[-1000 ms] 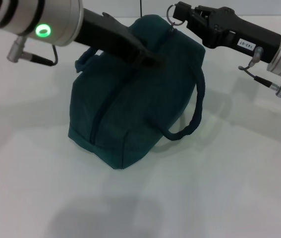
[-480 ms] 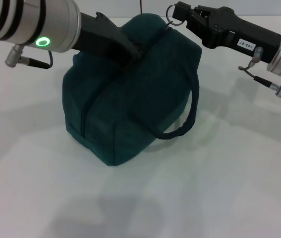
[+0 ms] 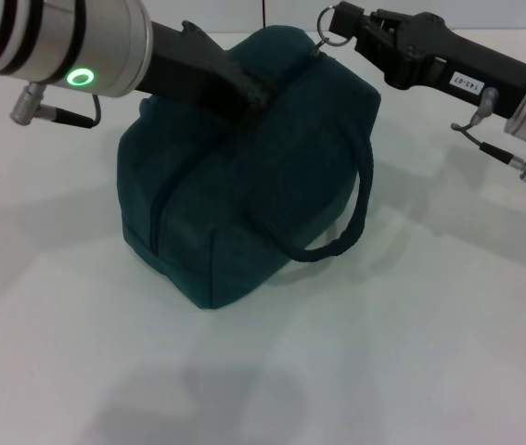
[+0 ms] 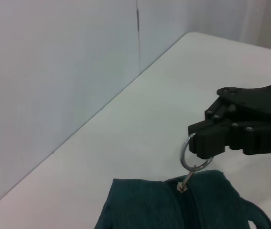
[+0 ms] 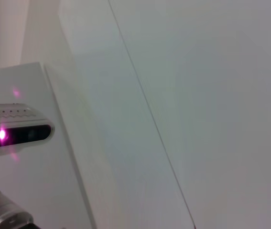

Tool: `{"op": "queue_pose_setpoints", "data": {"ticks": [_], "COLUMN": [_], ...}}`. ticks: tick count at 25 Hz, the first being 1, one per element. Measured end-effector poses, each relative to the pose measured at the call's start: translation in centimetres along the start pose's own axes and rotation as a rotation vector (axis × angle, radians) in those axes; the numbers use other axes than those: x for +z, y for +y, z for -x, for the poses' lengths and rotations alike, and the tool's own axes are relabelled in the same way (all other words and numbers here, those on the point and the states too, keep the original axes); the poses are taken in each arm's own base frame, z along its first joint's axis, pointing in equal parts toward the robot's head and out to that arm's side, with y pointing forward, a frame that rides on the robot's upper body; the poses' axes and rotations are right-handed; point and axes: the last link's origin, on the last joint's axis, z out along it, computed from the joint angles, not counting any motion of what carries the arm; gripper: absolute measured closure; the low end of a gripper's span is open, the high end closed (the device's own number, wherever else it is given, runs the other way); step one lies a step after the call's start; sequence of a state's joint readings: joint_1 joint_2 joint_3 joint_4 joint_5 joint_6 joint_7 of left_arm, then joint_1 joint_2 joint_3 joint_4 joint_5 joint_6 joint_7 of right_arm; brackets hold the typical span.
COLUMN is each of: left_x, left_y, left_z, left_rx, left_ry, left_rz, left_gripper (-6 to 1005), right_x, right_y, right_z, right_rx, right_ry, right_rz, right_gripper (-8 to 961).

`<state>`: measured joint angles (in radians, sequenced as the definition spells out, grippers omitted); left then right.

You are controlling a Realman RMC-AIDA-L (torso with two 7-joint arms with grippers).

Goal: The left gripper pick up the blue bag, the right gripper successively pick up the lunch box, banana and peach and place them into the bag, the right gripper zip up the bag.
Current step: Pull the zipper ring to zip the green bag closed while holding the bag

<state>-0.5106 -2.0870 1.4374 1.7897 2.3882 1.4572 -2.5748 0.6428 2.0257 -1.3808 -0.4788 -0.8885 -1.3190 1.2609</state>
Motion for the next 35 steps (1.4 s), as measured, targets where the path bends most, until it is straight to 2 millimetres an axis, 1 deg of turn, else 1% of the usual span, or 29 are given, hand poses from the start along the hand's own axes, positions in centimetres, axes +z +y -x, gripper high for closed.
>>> {"op": "queue_pose_setpoints", "data": {"ticks": [4, 7, 9, 13, 16, 23, 27, 35], "left_x": [-0.4, -1.0, -1.4, -2.1, -1.9, 0.2, 0.1, -0.3], "left_y": [0.2, -0.1, -0.6, -2.4, -3.3, -4.1, -4.8, -5.4], "left_z": [-0.2, -0.4, -0.4, -0.1, 0.0, 0.3, 0.5, 0.5], "left_rx": [-0.001, -0.015, -0.029, -0.095, -0.139, -0.202, -0.228, -0.242], "left_ry": [0.025, 0.057, 0.072, 0.118, 0.126, 0.058, 0.067, 0.087], "left_rz": [0.026, 0.04, 0.03, 0.002, 0.016, 0.08, 0.08, 0.059], "left_gripper": [966, 987, 991, 984, 967, 844, 774, 477], "right_x": [-0.2, -0.3, -0.3, -0.3, -0.3, -0.3, -0.3, -0.6], "right_y": [-0.1, -0.2, -0.2, -0.1, 0.0, 0.1, 0.1, 0.1], "right_z": [0.0, 0.0, 0.0, -0.1, -0.1, -0.1, -0.2, -0.3], "right_rx": [0.012, 0.017, 0.017, 0.018, 0.019, 0.019, 0.02, 0.024], "right_ry": [-0.015, -0.018, -0.018, -0.016, -0.017, -0.017, -0.016, -0.016], "right_rz": [-0.01, -0.015, -0.015, -0.011, -0.007, -0.003, -0.003, -0.008], "right_gripper": [944, 944, 944, 944, 944, 944, 944, 945]}}
